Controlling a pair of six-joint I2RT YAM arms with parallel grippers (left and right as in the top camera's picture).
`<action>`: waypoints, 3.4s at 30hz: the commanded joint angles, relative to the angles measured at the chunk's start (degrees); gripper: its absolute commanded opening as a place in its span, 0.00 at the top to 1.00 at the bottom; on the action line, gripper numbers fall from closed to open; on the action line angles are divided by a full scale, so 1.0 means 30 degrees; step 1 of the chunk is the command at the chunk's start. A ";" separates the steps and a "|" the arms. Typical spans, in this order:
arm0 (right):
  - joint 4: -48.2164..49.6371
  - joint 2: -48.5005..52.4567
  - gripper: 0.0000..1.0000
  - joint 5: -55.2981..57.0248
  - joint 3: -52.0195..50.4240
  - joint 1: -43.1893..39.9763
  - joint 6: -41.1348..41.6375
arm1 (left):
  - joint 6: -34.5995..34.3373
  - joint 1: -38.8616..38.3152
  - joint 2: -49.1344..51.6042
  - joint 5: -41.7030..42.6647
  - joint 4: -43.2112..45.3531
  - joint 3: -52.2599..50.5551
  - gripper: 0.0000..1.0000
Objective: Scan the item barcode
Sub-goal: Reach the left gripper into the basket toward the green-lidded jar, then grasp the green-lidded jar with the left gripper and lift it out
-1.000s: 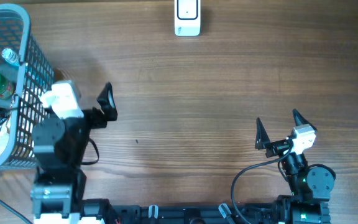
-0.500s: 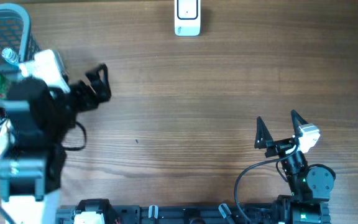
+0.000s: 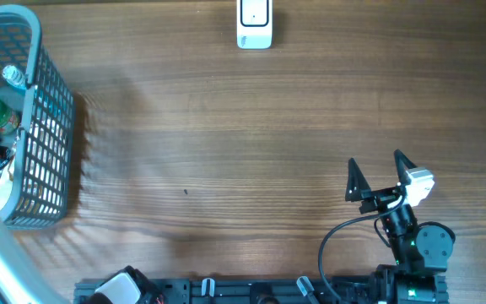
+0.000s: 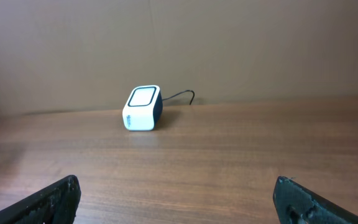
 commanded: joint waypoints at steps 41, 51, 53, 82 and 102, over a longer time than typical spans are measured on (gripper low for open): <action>0.0102 0.2936 0.00 -0.0546 -0.0051 0.0066 0.2208 | -0.3475 0.1049 1.4775 -0.3330 0.6506 0.0364 0.04; 0.0109 0.2936 0.00 -0.0546 -0.0051 0.0066 0.2703 | -0.3468 0.1049 1.5773 -0.3322 0.6521 0.0364 0.16; 0.0109 0.2936 0.00 -0.0539 -0.0051 0.0066 0.2696 | -0.3461 0.1049 1.5773 -0.3330 0.6513 0.0364 0.17; 0.0109 0.2936 0.00 -0.0539 -0.0051 0.0066 0.3140 | -0.3446 0.1071 1.6371 -0.3614 0.7359 0.0364 0.41; 0.0102 0.2936 0.00 -0.0532 -0.0051 0.0066 0.3009 | -0.3191 0.1005 0.5588 -0.2113 0.4677 0.0372 0.46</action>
